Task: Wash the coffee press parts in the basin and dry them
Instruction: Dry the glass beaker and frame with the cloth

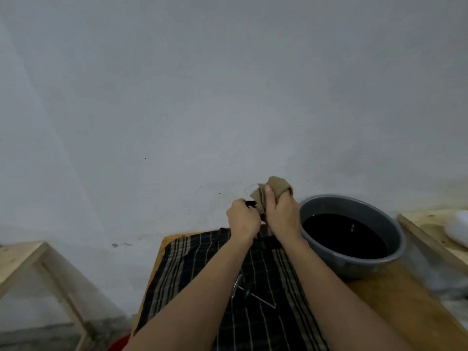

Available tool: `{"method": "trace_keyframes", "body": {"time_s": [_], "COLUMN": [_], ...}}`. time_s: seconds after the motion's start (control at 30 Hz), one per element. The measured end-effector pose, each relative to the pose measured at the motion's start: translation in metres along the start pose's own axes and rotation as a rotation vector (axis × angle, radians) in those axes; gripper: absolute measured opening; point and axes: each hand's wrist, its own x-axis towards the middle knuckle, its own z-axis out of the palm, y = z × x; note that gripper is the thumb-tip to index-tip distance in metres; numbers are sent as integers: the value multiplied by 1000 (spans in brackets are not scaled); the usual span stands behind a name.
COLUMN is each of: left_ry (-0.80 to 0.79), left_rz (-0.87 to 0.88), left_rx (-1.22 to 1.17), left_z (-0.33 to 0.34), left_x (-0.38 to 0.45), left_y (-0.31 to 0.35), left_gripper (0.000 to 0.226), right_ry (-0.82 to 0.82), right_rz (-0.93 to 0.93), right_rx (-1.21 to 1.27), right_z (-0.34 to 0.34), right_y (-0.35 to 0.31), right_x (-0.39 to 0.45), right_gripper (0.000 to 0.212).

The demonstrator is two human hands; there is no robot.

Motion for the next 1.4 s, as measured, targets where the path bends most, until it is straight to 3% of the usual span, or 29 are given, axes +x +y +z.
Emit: {"method": "trace_keyframes", "body": {"time_s": [0.1, 0.2, 0.33, 0.43, 0.53, 0.67, 0.8, 0.87, 0.93, 1.0, 1.07, 1.17, 1.33, 1.4], "left_ry": [-13, -16, -156, -254, -293, -418, -564, -606, -621, -608, -557, -462, -394, -430], "left_rz": [98, 199, 435, 539, 682, 837, 906, 876, 809, 701, 573, 353, 48, 0], "left_rx": [125, 226, 398, 644, 811, 867, 805, 676, 528, 410, 325, 206, 147, 129], "left_z": [-6, -22, -27, -18, -2, 22, 42, 52, 66, 81, 93, 107, 114, 112], "left_x": [-2, 6, 3, -11, -25, -33, -43, -43, -44, -49, -54, -60, -58, -54], "left_y": [-3, -13, -17, -27, -34, -38, -47, -49, -53, -57, -62, -65, -73, -75], "left_gripper": [30, 40, 32, 55, 65, 66, 68, 64, 60, 57, 52, 46, 40, 37], "right_ry": [61, 40, -132, -79, -169, -304, -309, -264, -254, -93, 170, 445, 306, 263], "right_rz": [69, -24, -183, 40, 328, 617, 903, 986, 986, 932, 845, 774, 727, 753], "right_rx": [57, 125, -122, -260, -209, -226, 2, 326, 824, 1164, 1302, 1217, 677, 536], "right_z": [-9, -25, -17, -19, -29, -49, -79, -89, -92, -93, -90, -82, -87, -99], "right_y": [-6, -7, 1, 9, 21, 44, 71, 80, 91, 102, 111, 125, 136, 143], "right_x": [19, 16, -10, -11, -12, -18, -40, -59, -77, -91, -103, -120, -131, -132], "right_gripper": [47, 35, 30, 34, 35, 49, 43, 35, 42, 47, 41, 33, 30, 33]}}
